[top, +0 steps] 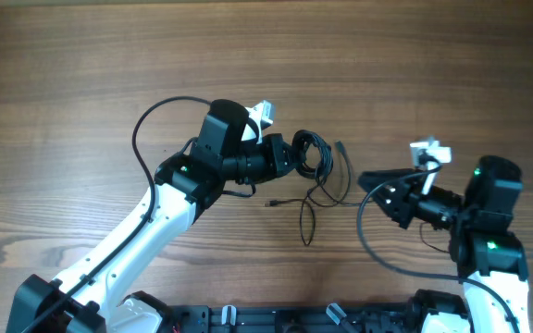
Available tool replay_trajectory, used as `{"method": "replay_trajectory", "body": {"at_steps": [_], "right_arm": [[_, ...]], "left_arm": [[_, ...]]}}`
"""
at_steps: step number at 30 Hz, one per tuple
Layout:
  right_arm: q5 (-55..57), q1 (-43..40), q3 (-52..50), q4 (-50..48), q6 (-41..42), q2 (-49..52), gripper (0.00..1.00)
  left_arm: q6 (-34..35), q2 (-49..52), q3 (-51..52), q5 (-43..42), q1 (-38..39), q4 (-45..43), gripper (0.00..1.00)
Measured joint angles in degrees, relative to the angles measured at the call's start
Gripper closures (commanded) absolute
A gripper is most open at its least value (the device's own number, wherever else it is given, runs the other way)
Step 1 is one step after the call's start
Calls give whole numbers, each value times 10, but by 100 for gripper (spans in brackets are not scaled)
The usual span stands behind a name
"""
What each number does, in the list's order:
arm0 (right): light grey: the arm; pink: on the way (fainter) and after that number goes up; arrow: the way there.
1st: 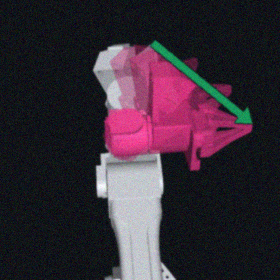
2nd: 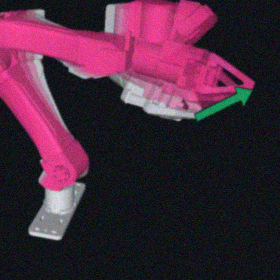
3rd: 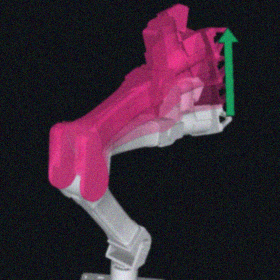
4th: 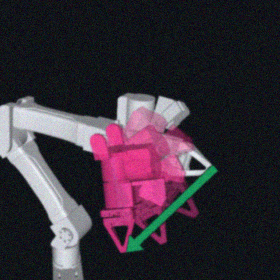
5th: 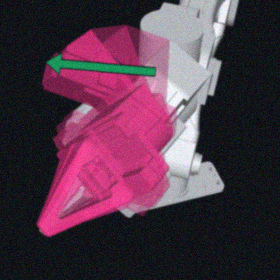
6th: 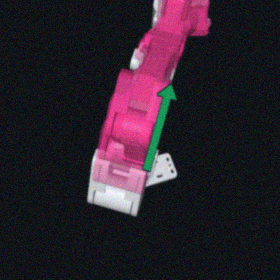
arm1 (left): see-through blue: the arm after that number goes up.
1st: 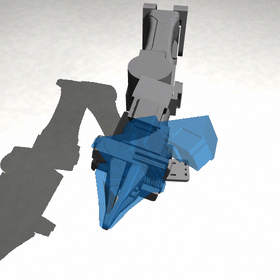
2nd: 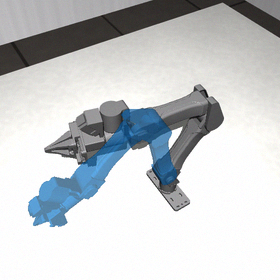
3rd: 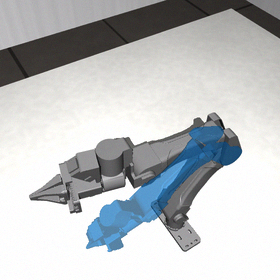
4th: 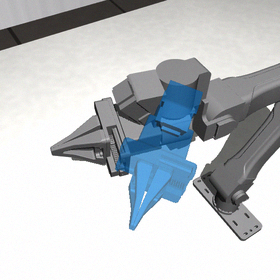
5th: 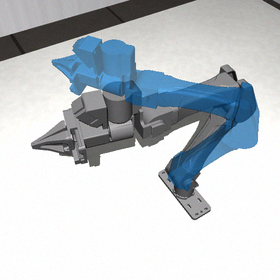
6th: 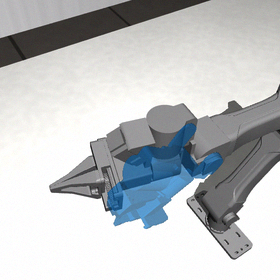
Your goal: Untangle cables
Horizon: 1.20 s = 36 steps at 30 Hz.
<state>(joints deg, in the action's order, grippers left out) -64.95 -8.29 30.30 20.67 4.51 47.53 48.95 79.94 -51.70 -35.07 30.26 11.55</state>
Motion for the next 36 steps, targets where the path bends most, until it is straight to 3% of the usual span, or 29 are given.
{"method": "replay_trajectory", "body": {"at_steps": [5, 10, 13, 15, 17, 23, 26, 31, 36], "right_arm": [[44, 68, 1, -35, -16, 24, 63], [91, 99, 1, -79, -38, 71, 50], [106, 108, 1, -98, -45, 119, 35], [102, 108, 1, -100, -50, 145, 12], [85, 108, 1, -106, -51, 164, 2], [18, 119, 1, -205, -54, 183, 5], [5, 145, 2, -265, -54, 183, 12], [48, 200, 3, -298, -55, 183, 14], [112, 241, 3, -311, -64, 183, 27]], "left_arm": [[47, 0, 0, 0, -2, -12, 96], [70, 0, 0, -5, -25, -8, 96], [91, 0, 0, -5, -44, -2, 96], [114, 0, 0, -5, -57, -1, 96], [130, 0, 0, -4, -65, -2, 96], [161, 0, 0, -2, -68, -1, 96], [166, 0, 0, -1, -68, -1, 96], [170, 0, 0, 0, -61, -1, 96], [170, 0, 0, 0, -51, -1, 96]]}}
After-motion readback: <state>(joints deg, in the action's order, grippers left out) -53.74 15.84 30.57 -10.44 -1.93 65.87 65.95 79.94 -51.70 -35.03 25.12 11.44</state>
